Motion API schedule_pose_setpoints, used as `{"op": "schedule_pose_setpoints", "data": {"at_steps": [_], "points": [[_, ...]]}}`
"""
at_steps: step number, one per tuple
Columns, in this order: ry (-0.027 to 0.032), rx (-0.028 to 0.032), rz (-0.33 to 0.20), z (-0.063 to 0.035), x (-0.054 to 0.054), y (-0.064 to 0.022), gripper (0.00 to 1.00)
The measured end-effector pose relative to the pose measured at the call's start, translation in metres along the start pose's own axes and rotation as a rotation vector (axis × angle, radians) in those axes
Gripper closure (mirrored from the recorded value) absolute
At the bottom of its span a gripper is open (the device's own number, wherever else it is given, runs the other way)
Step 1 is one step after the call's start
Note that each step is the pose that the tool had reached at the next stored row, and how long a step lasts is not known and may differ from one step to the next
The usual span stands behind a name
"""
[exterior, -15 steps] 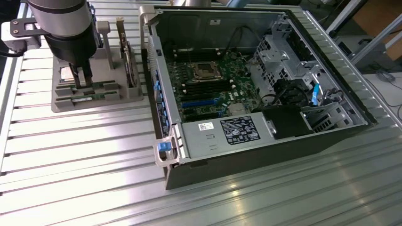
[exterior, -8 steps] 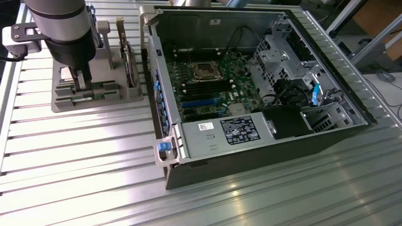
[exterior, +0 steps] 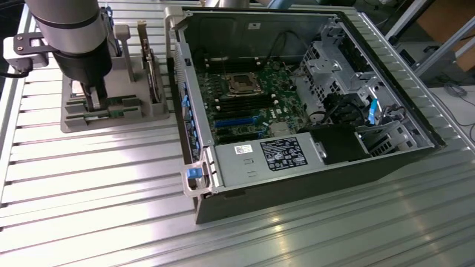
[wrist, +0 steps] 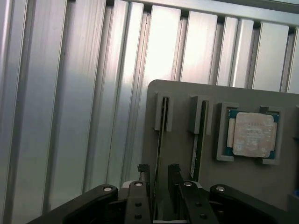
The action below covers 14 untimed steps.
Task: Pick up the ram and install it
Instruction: 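Pick up the ram and move it above insertion slot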
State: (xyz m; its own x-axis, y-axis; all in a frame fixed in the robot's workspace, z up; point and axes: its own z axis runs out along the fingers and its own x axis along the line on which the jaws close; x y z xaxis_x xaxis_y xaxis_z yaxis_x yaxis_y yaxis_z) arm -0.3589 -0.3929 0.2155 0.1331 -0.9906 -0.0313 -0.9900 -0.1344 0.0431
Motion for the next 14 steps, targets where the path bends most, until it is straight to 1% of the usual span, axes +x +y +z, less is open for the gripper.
{"op": "schedule_pose_setpoints", "data": {"at_steps": [14], "points": [[0.0,-0.0001,0.0,0.0095,-0.0015,0.0,0.7]]}}
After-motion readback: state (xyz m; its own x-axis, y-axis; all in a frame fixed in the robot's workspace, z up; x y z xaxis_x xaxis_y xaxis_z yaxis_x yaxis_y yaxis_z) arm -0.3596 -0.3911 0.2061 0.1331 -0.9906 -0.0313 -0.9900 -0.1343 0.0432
